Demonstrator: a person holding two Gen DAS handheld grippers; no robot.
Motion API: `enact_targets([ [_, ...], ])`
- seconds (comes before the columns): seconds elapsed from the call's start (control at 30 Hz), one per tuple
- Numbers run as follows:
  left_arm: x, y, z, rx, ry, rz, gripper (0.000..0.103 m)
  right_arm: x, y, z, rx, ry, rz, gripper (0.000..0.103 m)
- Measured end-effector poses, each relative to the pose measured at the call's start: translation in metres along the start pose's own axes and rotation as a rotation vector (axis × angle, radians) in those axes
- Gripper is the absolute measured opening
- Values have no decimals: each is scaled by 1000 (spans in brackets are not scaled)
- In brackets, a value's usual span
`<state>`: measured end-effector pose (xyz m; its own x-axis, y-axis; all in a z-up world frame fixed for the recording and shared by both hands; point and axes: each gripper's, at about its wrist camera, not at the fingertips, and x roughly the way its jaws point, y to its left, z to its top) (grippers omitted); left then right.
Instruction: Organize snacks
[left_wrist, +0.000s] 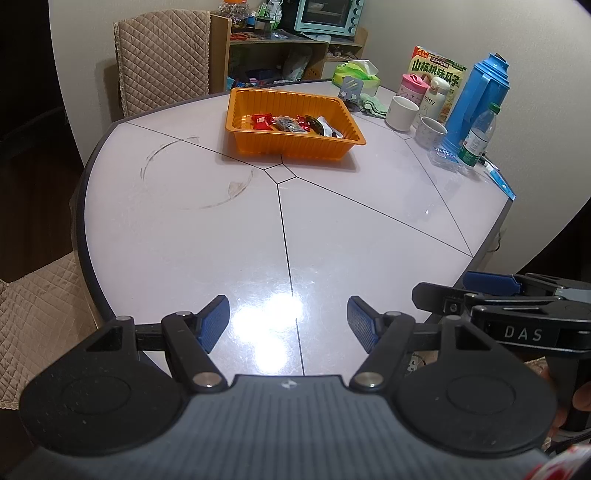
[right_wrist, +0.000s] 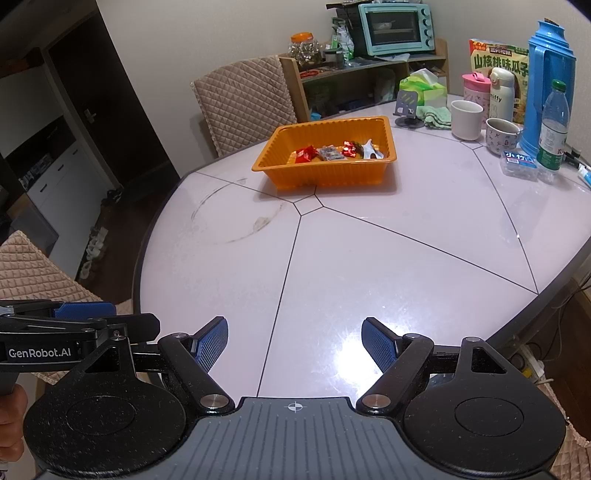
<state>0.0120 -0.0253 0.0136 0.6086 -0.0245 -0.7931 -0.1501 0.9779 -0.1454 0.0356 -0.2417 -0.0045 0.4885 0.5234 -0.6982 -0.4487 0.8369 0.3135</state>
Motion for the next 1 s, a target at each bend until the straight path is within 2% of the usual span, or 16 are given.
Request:
enact_targets([
  [1.0,5,7,3,0,3,-8,68,0,1,1,1,1,1,79],
])
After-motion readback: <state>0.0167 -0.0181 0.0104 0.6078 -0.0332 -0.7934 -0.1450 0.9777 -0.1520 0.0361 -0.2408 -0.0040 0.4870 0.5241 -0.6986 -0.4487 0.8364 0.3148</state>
